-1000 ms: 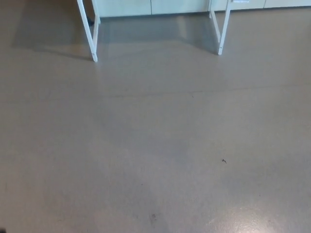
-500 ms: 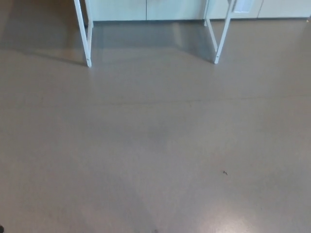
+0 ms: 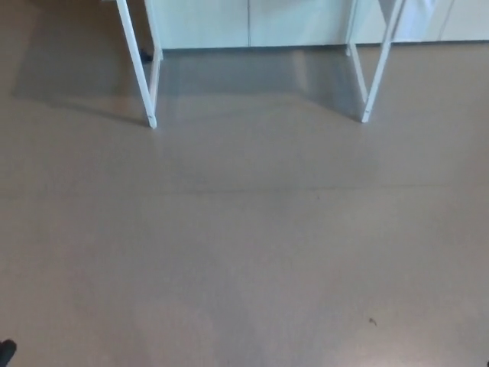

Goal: The robot walks towards a desk on which an air pump is kept in the middle. It lifts it up and holds it with its left hand and uses its right hand to compress it by pushing its handle inwards.

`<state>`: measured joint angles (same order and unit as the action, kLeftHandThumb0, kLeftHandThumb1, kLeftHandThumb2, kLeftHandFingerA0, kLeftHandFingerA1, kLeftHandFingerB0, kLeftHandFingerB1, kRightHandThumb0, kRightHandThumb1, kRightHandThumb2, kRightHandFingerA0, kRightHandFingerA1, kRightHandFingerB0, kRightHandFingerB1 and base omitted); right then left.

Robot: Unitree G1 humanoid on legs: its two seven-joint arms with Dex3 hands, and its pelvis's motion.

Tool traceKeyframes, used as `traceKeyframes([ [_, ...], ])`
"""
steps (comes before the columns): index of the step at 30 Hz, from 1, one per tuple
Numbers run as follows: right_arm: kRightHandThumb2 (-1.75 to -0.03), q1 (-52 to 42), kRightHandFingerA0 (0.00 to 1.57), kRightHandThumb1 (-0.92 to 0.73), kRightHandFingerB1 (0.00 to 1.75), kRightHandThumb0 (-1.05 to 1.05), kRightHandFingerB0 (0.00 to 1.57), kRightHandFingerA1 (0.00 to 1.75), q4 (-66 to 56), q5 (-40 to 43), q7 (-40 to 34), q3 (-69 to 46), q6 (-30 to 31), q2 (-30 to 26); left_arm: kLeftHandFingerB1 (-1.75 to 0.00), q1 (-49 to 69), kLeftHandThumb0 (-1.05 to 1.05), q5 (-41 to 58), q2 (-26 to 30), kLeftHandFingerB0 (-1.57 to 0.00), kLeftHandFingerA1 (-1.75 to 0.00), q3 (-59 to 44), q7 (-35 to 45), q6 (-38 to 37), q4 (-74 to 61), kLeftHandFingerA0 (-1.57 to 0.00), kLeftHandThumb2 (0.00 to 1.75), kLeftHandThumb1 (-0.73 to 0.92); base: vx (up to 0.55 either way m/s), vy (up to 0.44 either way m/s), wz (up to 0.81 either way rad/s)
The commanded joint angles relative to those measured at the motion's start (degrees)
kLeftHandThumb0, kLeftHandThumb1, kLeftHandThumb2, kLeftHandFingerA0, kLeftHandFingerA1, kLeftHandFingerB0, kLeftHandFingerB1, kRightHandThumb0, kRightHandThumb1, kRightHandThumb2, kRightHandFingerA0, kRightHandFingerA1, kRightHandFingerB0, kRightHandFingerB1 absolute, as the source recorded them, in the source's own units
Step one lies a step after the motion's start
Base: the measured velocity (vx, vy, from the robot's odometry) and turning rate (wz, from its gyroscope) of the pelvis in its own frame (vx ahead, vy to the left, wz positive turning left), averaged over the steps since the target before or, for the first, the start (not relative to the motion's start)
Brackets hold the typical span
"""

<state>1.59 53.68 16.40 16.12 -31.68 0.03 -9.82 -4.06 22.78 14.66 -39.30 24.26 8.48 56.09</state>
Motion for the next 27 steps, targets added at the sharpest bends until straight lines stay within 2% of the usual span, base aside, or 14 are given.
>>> traceKeyframes([
  [1,-0.6,-0.73,0.6,-0.66,0.39,-0.26,0.39,0.49,0.57,1.4,0.5,0.26,-1.63,-0.45,-0.51,0.69,0.04,2.11,1.12,-0.15,-0.59,0.4,1.07,1.41,0.15,-0.27,1.01,0.53,0.45,-0.205,-0.03],
  [4,-0.59,-1.17,0.63,-0.65,0.39,-0.28,0.42,0.49,0.74,0.81,-0.1,0.78,-2.13,-0.54,-0.52,0.84,0.03,2.01,1.1,-0.16,-0.59,0.9,0.62,0.93,0.46,-0.28,1.0,0.52,0.34,-0.088,-0.06],
  [5,-0.59,-1.69,0.63,-0.64,0.4,-0.29,0.44,0.49,0.54,0.97,-0.02,0.73,-2.17,-0.4,-0.35,1.16,0.03,1.97,1.13,-0.28,-0.48,1.08,0.36,1.17,0.33,-0.37,0.64,0.7,0.32,-0.034,-0.16],
  [7,-0.59,-2.42,0.6,-0.65,0.39,-0.28,0.42,0.48,0.34,1.23,0.46,0.82,-2.13,-0.39,-0.52,1.82,0.02,2.02,1.06,-0.16,-0.58,1.44,0.47,1.19,-0.01,-0.27,0.99,0.51,0.35,-0.012,-0.25],
  [9,-0.59,-2.86,0.58,-0.67,0.38,-0.28,0.4,0.48,0.26,1.55,1.3,0.91,-1.93,-0.47,-0.35,2.08,0.04,2.04,1.04,-0.27,-0.46,1.63,0.16,1.08,0.04,-0.35,0.64,0.72,0.34,0.057,-0.18],
  [11,-0.59,-3.08,0.6,-0.65,0.4,-0.29,0.45,0.49,0.34,1.61,1.24,0.95,-1.95,-0.45,-0.53,2.22,0.03,2.07,1.09,-0.18,-0.59,1.78,0.0,0.96,0.14,-0.29,0.99,0.51,0.44,0.155,-0.07],
  [13,-0.59,-3.37,0.63,-0.65,0.4,-0.29,0.47,0.49,0.47,1.35,0.14,1.1,-2.21,-0.28,-0.53,2.31,0.02,2.01,1.18,-0.19,-0.6,2.0,-0.39,0.82,0.35,-0.32,0.99,0.51,0.46,0.166,-0.58],
  [14,-0.59,-3.48,0.6,-0.66,0.39,-0.28,0.42,0.49,0.68,1.35,0.2,1.23,-2.44,-0.28,-0.35,2.44,0.02,2.08,1.21,-0.29,-0.46,2.16,-0.3,0.86,0.25,-0.36,0.62,0.69,0.42,0.119,-0.21],
  [18,-0.59,-3.75,0.59,-0.66,0.39,-0.28,0.43,0.48,1.25,1.27,0.62,1.58,-2.89,-0.4,-0.35,2.82,0.02,2.16,1.5,-0.28,-0.46,2.6,0.82,0.83,0.19,-0.36,0.63,0.71,0.4,0.122,0.05],
  [19,-0.59,-3.95,0.6,-0.64,0.4,-0.28,0.44,0.48,1.56,1.87,0.65,1.12,-2.82,-0.32,-0.52,3.15,0.02,2.31,1.32,-0.17,-0.58,2.62,0.71,0.66,-0.04,-0.27,1.0,0.52,0.37,0.091,0.1],
  [22,-0.59,-4.46,0.61,-0.65,0.4,-0.27,0.45,0.5,1.41,2.07,1.09,1.16,-3.33,-0.14,-0.52,3.37,0.02,2.36,1.31,-0.17,-0.6,2.84,0.75,0.47,-0.06,-0.31,0.99,0.52,0.39,0.029,0.14],
  [24,-0.59,-4.57,0.6,-0.64,0.42,-0.25,0.48,0.5,0.83,2.95,0.99,0.68,-2.26,0.13,-0.35,3.3,0.02,2.5,1.45,-0.28,-0.49,2.86,1.21,0.29,0.4,-0.38,0.65,0.71,0.37,-0.052,0.23],
  [25,-0.59,-4.63,0.59,-0.65,0.41,-0.26,0.45,0.49,1.05,2.64,0.78,0.94,-2.59,0.1,-0.52,3.26,0.03,2.58,1.52,-0.16,-0.59,2.92,1.14,0.52,0.36,-0.29,1.0,0.53,0.41,-0.085,0.35],
  [27,-0.59,-4.62,0.57,-0.66,0.41,-0.26,0.45,0.49,1.72,2.59,1.66,1.08,-3.12,-0.17,-0.52,3.26,0.04,2.51,1.58,-0.17,-0.58,3.18,0.97,0.45,0.28,-0.26,1.01,0.53,0.48,-0.114,0.44],
])
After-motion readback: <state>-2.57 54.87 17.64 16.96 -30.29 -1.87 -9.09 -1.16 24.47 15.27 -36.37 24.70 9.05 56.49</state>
